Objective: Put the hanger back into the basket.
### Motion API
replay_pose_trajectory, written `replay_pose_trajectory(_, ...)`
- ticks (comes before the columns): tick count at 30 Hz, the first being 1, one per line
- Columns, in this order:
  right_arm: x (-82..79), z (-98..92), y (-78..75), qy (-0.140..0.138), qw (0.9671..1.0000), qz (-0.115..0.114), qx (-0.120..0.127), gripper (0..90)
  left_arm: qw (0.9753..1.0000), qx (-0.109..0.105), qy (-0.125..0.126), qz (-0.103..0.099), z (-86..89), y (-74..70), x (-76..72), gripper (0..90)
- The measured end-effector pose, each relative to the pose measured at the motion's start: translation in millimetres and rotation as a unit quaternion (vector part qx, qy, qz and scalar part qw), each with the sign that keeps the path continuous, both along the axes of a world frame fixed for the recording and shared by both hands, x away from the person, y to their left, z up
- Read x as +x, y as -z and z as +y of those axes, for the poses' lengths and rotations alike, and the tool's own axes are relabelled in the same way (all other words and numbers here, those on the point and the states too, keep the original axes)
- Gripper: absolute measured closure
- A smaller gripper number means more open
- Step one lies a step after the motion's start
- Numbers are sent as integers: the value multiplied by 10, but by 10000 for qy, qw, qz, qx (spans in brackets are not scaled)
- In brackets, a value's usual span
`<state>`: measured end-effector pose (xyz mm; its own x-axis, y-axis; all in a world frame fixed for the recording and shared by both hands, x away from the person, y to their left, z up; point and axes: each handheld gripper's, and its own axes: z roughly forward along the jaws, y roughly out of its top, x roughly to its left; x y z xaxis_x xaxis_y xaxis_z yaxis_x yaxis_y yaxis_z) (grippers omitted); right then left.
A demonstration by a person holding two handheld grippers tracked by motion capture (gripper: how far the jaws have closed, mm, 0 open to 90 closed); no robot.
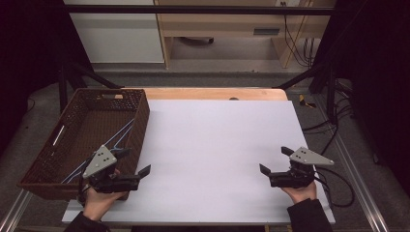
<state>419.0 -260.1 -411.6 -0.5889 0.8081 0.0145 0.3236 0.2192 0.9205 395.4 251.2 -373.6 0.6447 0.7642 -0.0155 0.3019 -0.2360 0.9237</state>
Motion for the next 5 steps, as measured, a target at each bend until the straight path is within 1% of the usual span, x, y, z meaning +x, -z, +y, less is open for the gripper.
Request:
replay_pose_trajectory(2, -7, 1, 1, -9, 10000, 3, 39, 4, 10000, -49, 16, 65, 2, 49, 3, 93)
replay_pose_trajectory(5, -12, -1, -2, -2, 10000, -9, 66, 4, 9999, -36, 68, 112, -11, 106, 3, 98)
